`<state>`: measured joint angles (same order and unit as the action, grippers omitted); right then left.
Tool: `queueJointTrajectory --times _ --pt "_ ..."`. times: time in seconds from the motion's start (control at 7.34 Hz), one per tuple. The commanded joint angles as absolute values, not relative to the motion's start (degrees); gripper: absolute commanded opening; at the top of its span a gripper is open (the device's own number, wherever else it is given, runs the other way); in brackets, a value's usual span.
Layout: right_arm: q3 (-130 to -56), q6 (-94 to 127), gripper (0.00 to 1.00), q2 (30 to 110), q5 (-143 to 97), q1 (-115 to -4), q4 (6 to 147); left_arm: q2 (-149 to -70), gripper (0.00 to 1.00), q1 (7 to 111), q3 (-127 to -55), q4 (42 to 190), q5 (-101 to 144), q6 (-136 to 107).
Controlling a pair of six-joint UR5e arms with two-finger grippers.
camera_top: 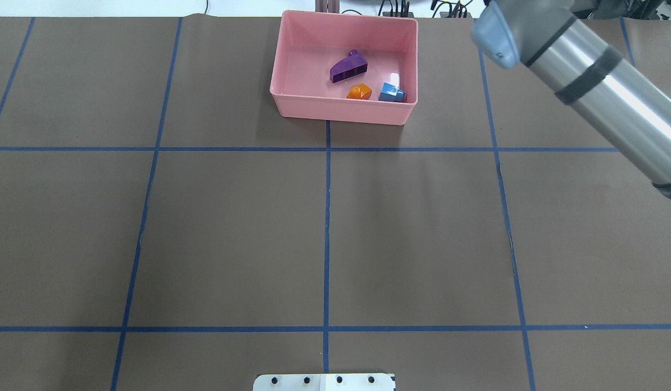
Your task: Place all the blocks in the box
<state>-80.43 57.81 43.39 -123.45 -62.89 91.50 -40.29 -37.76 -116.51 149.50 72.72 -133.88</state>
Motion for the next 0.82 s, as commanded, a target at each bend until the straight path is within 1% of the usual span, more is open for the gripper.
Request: queueJointTrajectory --times 0.0,0.14,0.27,0.41,0.54,0.68 --pt "-92.3 44.6 1.0 55.4 -123.3 -66.1 97.7 -40.5 0.26 -38.8 -116.4 149.4 72.4 -134.7" --pt "-92.8 44.3 1.0 56.9 -123.3 -66.7 97.7 -40.4 0.22 -39.8 -116.0 149.3 72.2 -135.5" --pt "-93.4 44.3 1.0 56.9 -123.4 -67.8 97.9 -40.3 0.0 -40.2 -116.0 149.3 71.3 -136.5" --pt "-94.3 44.2 1.0 57.7 -123.4 -68.1 99.2 -40.1 0.0 -40.1 -116.6 149.5 70.3 -136.5" --pt "-98.5 43.2 1.0 61.8 -123.4 -68.2 99.8 -39.5 0.0 -39.6 -119.2 149.8 70.5 -136.5" --pt "-102.2 41.1 1.0 66.7 -123.4 -68.5 99.8 -36.3 0.0 -38.2 -124.1 150.5 71.0 -136.3"
